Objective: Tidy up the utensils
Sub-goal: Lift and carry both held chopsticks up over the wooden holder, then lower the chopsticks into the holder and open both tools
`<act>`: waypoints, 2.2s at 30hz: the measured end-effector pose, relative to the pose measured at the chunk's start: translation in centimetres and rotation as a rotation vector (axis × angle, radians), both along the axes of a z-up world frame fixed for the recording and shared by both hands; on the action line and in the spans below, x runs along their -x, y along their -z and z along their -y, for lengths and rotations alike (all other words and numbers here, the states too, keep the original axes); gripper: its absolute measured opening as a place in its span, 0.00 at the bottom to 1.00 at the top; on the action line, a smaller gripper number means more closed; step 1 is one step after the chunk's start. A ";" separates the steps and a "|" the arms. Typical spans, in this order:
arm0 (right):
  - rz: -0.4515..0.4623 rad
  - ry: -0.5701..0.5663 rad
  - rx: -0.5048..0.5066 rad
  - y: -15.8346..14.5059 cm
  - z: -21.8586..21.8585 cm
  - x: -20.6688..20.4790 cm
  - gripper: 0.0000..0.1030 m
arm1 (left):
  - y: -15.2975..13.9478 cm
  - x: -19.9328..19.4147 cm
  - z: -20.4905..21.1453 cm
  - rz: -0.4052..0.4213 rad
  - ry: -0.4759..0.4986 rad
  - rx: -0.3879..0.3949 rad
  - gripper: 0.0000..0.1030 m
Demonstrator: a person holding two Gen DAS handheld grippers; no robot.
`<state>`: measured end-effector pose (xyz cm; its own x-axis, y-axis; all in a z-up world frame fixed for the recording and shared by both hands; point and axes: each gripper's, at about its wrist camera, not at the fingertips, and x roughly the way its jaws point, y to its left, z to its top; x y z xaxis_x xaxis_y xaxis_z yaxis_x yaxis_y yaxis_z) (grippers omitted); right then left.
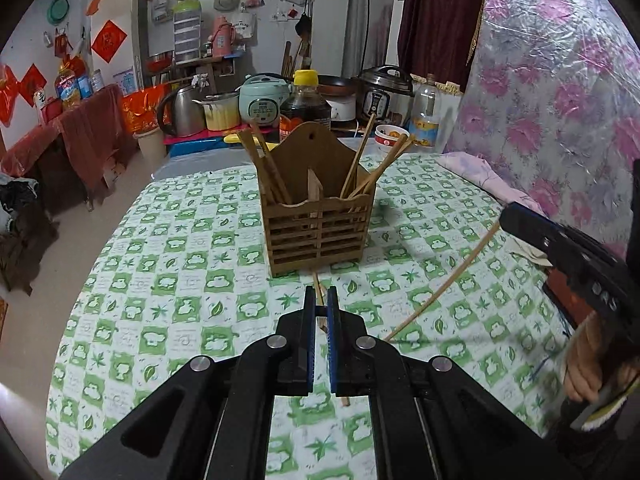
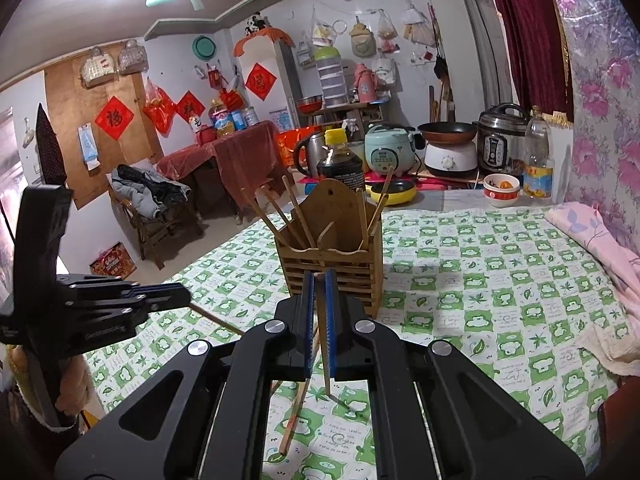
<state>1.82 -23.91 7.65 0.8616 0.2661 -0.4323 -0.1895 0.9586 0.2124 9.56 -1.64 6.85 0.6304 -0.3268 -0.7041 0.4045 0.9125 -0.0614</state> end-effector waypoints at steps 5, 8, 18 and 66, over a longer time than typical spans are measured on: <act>0.001 0.006 0.005 -0.2 0.0 -0.4 0.06 | -0.9 -1.2 0.2 -0.004 -0.005 0.024 0.05; 0.015 0.012 0.016 -1.1 -0.1 -0.9 0.06 | -2.2 -2.3 0.1 0.004 -0.009 0.045 0.05; 0.152 0.030 0.029 -7.3 -0.9 -2.5 0.06 | -10.2 -5.2 1.4 0.140 -0.026 0.077 0.05; -0.709 0.490 -0.111 16.5 14.6 -16.7 0.19 | -6.5 -13.2 1.9 0.109 -0.066 0.122 0.06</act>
<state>18.54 -38.51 -8.86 0.4272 0.0079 -0.9041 0.4520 0.8642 0.2212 22.81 -3.58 13.32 0.7235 -0.3613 -0.5882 0.3543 0.9257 -0.1327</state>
